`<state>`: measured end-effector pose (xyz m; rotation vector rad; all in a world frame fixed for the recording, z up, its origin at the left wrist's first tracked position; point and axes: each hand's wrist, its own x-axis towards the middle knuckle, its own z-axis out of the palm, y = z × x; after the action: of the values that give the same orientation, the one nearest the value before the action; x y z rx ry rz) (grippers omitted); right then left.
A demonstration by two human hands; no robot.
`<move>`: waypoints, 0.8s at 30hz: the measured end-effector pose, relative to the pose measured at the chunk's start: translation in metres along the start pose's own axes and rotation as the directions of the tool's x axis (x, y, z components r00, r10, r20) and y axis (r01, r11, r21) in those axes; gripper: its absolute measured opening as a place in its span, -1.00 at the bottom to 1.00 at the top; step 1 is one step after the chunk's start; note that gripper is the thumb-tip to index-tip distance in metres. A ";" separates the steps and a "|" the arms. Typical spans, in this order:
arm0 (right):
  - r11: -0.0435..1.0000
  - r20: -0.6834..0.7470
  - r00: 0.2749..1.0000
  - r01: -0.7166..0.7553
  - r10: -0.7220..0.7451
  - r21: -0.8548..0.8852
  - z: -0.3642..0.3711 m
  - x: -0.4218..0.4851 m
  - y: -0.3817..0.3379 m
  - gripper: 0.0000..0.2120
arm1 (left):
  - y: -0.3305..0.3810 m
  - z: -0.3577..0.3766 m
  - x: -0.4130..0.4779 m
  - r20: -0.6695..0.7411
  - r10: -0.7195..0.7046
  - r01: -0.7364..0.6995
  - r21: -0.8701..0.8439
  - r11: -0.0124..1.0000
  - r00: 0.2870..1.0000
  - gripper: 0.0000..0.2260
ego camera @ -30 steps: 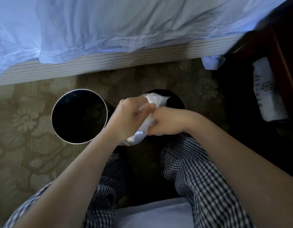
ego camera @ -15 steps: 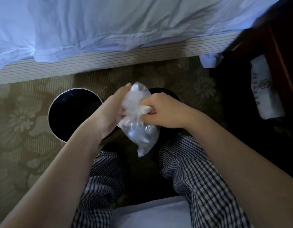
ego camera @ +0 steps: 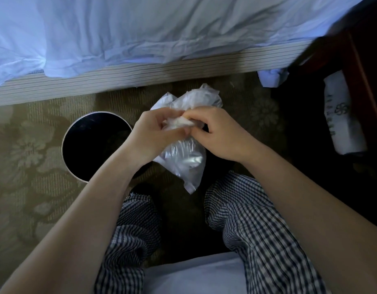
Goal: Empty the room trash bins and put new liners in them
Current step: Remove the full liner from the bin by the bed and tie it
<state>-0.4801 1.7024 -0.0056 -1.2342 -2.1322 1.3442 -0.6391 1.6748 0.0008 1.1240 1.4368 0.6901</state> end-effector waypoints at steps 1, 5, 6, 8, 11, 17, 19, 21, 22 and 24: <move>1.000 -0.017 1.000 0.000 0.000 0.015 0.001 0.000 0.000 -0.90 | 0.000 -0.001 0.000 -0.015 0.023 -0.023 0.031 0.999 1.000 -0.82; 0.996 -0.035 0.999 -0.029 0.031 0.079 0.002 0.003 0.001 -0.88 | 0.001 -0.002 -0.001 -0.005 0.061 -0.060 0.135 0.989 0.998 -0.84; 0.994 -0.048 0.998 -0.047 0.052 0.098 0.001 0.004 0.002 -0.86 | 0.000 -0.002 -0.001 0.001 0.058 -0.058 0.164 0.985 0.998 -0.86; 0.986 -0.082 0.993 -0.077 0.089 0.145 -0.001 0.006 0.002 -0.82 | -0.004 -0.001 0.000 -0.015 0.045 -0.040 0.223 0.974 0.999 -0.91; 0.981 -0.118 0.987 -0.090 0.111 0.173 0.001 0.006 -0.001 -0.82 | -0.010 0.004 0.004 -0.120 0.039 -0.008 0.249 0.968 0.992 -0.85; 0.916 -0.104 0.942 -0.280 0.320 0.287 0.012 0.005 -0.002 -0.87 | -0.009 0.013 0.002 -0.266 -0.065 0.037 -0.109 0.993 0.962 -0.85; 0.916 -0.117 0.934 -0.299 0.338 0.266 0.012 0.006 -0.003 -0.93 | -0.008 0.016 -0.001 -0.248 -0.119 0.054 -0.255 0.966 0.961 -0.86; 0.916 -0.140 0.927 -0.304 0.348 0.262 0.012 0.008 -0.004 -0.92 | -0.009 0.017 -0.001 -0.231 -0.135 0.050 -0.340 0.939 0.964 -0.85; 0.914 -0.149 0.923 -0.308 0.354 0.264 0.011 0.008 -0.003 -0.91 | -0.009 0.017 -0.001 -0.224 -0.134 0.042 -0.373 0.927 0.965 -0.85; 0.912 -0.159 0.920 -0.307 0.357 0.273 0.011 0.007 -0.004 -0.94 | -0.010 0.016 0.000 -0.209 -0.139 0.036 -0.434 0.900 0.968 -0.88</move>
<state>-0.4932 1.7011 -0.0093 -1.6054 -1.6096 1.4846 -0.6257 1.6683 -0.0111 0.6451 1.4297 1.0428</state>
